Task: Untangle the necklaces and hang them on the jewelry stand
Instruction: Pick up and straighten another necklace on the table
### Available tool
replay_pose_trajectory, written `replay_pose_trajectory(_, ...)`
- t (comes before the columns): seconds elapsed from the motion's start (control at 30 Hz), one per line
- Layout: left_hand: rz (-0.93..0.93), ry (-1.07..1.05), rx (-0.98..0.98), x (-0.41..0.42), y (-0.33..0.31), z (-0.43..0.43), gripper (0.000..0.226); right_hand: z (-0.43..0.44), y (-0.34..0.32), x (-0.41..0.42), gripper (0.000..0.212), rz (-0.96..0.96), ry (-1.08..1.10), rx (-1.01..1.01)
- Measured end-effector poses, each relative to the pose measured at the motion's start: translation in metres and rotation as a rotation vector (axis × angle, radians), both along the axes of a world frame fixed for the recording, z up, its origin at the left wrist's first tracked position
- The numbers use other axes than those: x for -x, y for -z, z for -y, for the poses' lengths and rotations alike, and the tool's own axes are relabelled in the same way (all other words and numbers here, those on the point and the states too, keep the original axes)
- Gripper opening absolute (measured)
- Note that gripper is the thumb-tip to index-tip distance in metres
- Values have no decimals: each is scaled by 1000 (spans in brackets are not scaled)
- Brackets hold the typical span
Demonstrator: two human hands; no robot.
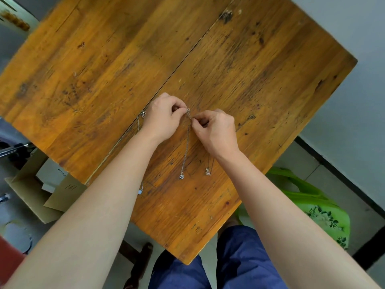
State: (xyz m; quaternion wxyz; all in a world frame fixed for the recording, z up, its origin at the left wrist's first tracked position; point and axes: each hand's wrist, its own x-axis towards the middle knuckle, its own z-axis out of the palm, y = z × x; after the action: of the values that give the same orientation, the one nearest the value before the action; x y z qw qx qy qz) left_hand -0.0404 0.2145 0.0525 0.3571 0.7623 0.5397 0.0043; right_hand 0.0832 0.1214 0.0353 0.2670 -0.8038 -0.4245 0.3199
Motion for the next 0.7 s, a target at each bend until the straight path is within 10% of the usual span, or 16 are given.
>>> replay_pose_trajectory(0.47, 61, 49, 19, 7, -23, -14, 10, -6, 6, -10, 44, -33, -248, -30)
replay_pose_trajectory(0.7, 58, 34, -3, 9, -26, -16, 12, -15, 3, -16, 19, -105, -229, -55)
